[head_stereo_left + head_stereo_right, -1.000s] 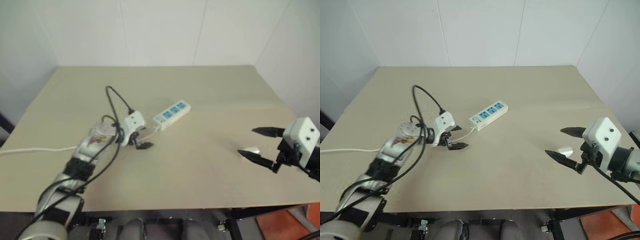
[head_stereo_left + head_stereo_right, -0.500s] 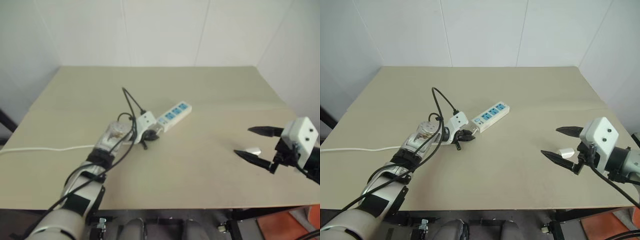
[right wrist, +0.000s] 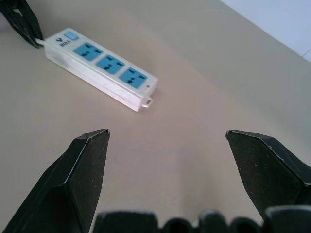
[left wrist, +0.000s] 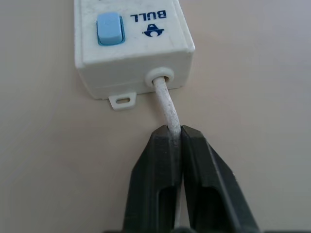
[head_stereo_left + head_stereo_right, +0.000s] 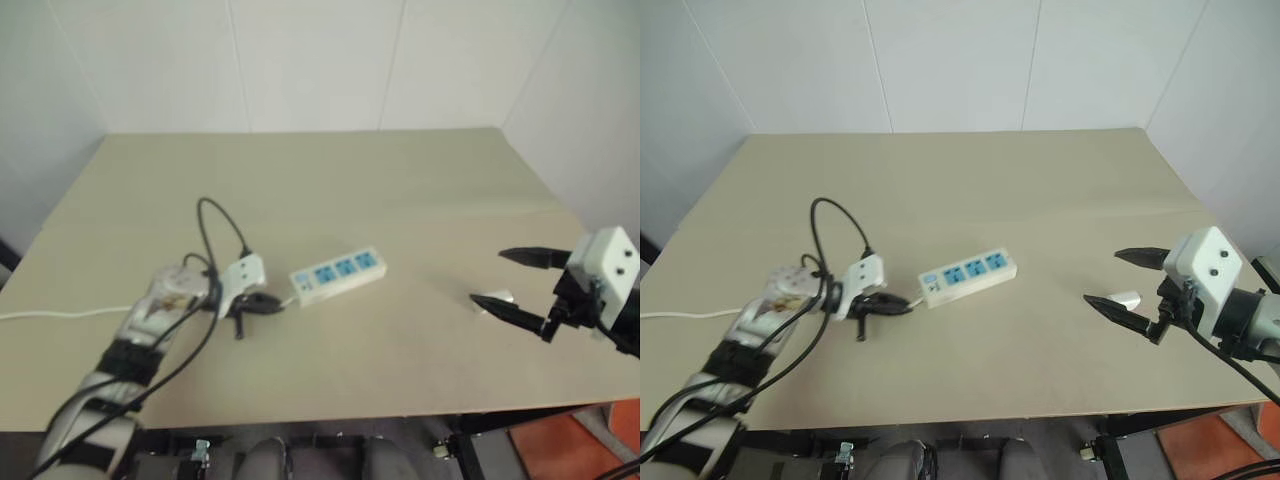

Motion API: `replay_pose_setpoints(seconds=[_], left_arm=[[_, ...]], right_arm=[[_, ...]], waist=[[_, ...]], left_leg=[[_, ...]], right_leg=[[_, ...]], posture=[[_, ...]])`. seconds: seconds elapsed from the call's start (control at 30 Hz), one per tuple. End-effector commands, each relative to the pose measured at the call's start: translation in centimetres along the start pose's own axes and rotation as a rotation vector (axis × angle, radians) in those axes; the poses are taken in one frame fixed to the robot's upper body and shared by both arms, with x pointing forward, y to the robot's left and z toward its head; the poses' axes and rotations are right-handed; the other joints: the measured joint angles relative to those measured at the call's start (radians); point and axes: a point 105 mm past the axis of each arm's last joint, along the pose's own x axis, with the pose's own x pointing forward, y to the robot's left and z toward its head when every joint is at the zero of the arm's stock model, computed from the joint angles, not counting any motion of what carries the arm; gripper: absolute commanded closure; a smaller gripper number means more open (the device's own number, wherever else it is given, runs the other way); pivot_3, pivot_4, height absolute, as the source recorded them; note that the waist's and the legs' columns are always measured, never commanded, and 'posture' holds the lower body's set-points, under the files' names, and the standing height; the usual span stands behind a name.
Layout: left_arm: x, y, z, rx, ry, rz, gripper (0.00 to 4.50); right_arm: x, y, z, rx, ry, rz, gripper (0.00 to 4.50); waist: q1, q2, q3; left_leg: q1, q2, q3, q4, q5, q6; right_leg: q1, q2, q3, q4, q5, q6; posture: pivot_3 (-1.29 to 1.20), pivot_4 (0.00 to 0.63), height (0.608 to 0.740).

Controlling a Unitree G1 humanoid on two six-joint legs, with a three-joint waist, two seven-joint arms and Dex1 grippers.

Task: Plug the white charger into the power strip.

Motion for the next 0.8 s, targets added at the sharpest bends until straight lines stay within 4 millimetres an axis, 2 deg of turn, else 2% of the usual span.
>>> replay_pose_setpoints(seconds=[0.03, 0.13, 0.27, 0.33, 0.43, 0.53, 0.67, 0.8], left_arm=[[-1.8, -1.1, 1.3, 0.044, -0.076, -0.059, 3.03], [-2.7, -1.4, 2.1, 0.044, -0.141, -0.058, 2.08], [-4.2, -0.4, 5.9, 0.063, -0.343, 0.011, 0.78], [-4.1, 0.1, 7.2, 0.079, -0.424, 0.053, 0.15], [-1.8, 0.9, 7.8, 0.106, -0.493, 0.135, 0.04], [0.6, 0.2, 8.3, 0.112, -0.542, 0.092, 0.04], [3.4, 0.2, 7.1, 0.102, -0.520, 0.073, 0.04], [4.8, 0.8, 5.5, 0.018, -0.523, 0.090, 0.04]], right_arm=[[-0.3, -0.3, 1.1, -0.031, -0.026, -0.029, 0.00], [-0.2, -0.4, 1.1, -0.030, -0.026, -0.028, 0.00], [-0.4, -0.3, 1.1, -0.023, -0.026, -0.027, 0.00], [-0.4, -0.3, 1.1, -0.018, -0.030, -0.029, 0.00], [-0.1, -0.3, 1.2, -0.018, -0.037, -0.027, 0.00], [0.2, -0.3, 1.5, -0.022, -0.047, -0.021, 0.00], [0.1, -0.5, 2.0, -0.029, -0.057, -0.022, 0.00], [0.2, -0.3, 2.1, -0.027, -0.062, -0.022, 0.00]], waist=[[0.004, 0.000, 0.000], [0.015, 0.000, 0.000], [0.020, 0.000, 0.000], [0.022, 0.000, 0.000], [0.023, 0.000, 0.000], [0.021, 0.000, 0.000], [0.016, 0.000, 0.000], [0.017, 0.000, 0.000]], left_leg=[[0.000, 0.000, 0.000, 0.000, 0.000, 0.000], [0.000, 0.000, 0.000, 0.001, 0.000, 0.000], [-0.001, 0.000, 0.000, 0.001, 0.000, 0.000], [-0.001, 0.000, 0.000, 0.001, 0.000, 0.000], [0.001, -0.001, 0.000, 0.001, 0.000, 0.000], [0.001, -0.001, 0.000, 0.001, 0.000, 0.000], [0.001, -0.001, 0.000, 0.001, 0.000, 0.000], [0.001, -0.002, 0.000, 0.001, 0.000, 0.000]], right_leg=[[0.000, 0.000, 0.000, 0.000, 0.000, 0.000], [0.001, 0.000, -0.001, 0.000, 0.000, 0.000], [0.000, 0.000, -0.002, 0.000, 0.000, 0.000], [0.000, 0.000, -0.002, 0.000, 0.000, 0.000], [0.003, -0.001, -0.002, -0.001, 0.000, 0.000], [0.003, 0.000, -0.002, -0.001, 0.000, 0.000], [0.002, 0.000, -0.001, -0.001, 0.000, 0.000], [0.002, 0.000, -0.001, -0.001, 0.000, 0.000]], posture=[[0.00, 0.150, 0.740], [0.00, 0.150, 0.740], [0.00, 0.150, 0.740], [0.00, 0.150, 0.740], [0.00, 0.150, 0.740], [0.00, 0.150, 0.740], [0.00, 0.150, 0.740], [0.00, 0.150, 0.740]])
